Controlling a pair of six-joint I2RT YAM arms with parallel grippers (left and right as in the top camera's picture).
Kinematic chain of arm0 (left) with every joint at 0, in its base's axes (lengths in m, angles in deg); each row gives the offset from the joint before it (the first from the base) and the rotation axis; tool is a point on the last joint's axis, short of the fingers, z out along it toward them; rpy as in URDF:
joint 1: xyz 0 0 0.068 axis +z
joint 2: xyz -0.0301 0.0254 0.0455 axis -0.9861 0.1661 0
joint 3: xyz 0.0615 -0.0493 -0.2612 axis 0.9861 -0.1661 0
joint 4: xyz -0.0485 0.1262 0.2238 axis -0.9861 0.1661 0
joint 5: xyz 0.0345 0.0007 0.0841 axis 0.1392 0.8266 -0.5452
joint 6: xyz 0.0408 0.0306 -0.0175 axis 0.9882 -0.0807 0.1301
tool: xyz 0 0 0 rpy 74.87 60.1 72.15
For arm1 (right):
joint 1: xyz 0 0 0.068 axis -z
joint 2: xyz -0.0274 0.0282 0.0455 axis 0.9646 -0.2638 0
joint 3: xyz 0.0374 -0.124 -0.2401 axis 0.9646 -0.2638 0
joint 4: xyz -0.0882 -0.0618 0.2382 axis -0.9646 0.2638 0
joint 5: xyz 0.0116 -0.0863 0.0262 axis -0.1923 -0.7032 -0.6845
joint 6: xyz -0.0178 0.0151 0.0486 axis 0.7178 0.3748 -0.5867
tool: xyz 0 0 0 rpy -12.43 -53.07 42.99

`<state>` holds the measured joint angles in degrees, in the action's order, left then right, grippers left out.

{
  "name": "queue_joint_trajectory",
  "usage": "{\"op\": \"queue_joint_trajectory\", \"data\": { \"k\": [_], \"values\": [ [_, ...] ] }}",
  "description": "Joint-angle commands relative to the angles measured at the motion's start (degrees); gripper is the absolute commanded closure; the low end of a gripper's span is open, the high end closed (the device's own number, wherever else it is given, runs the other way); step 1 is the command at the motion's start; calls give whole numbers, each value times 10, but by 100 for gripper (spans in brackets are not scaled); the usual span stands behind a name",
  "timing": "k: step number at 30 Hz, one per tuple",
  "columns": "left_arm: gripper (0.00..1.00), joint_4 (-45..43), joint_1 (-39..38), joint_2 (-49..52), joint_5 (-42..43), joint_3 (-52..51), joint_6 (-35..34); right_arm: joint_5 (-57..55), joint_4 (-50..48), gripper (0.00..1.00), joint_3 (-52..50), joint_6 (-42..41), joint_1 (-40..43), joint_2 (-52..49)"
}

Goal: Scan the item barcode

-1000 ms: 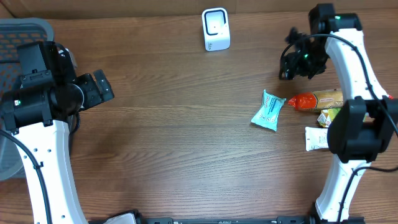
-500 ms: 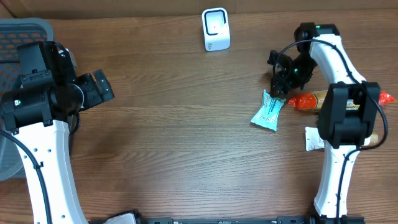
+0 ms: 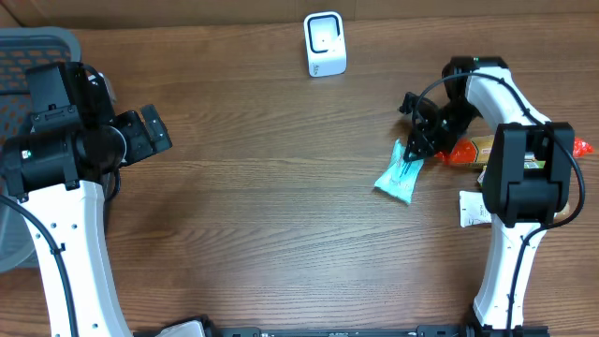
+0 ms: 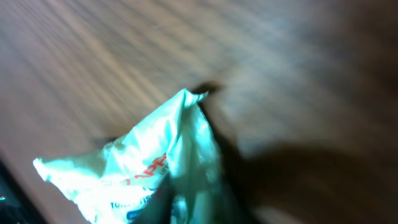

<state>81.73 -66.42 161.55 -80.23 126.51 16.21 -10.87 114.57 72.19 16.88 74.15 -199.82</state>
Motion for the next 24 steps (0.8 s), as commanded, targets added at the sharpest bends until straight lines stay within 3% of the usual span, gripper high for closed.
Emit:
{"op": "queue_joint_trajectory", "data": {
  "k": [1, 5, 8, 14, 19, 23, 24],
  "values": [
    [0, -1, 2, 3, 2, 10, 11, 0, -30, 96, -75, -40, -7, -40],
    [1, -1, 2, 3, 2, 10, 11, 69, -31, 96, -79, -43, -9, -39],
    [0, -1, 2, 3, 2, 10, 11, 111, -20, 96, -59, -95, -9, -38],
    [1, -1, 2, 3, 2, 10, 11, 133, 78, 96, 49, -128, -9, -31],
    [1, -1, 2, 3, 2, 10, 11, 119, 80, 96, 121, -191, -25, 42],
    [1, -1, 2, 3, 2, 10, 11, 26, 61, 96, 122, -205, -56, 96],
    [0, -1, 2, 3, 2, 10, 11, -10, 67, 85, 122, -205, -65, 100]
  ]
}}
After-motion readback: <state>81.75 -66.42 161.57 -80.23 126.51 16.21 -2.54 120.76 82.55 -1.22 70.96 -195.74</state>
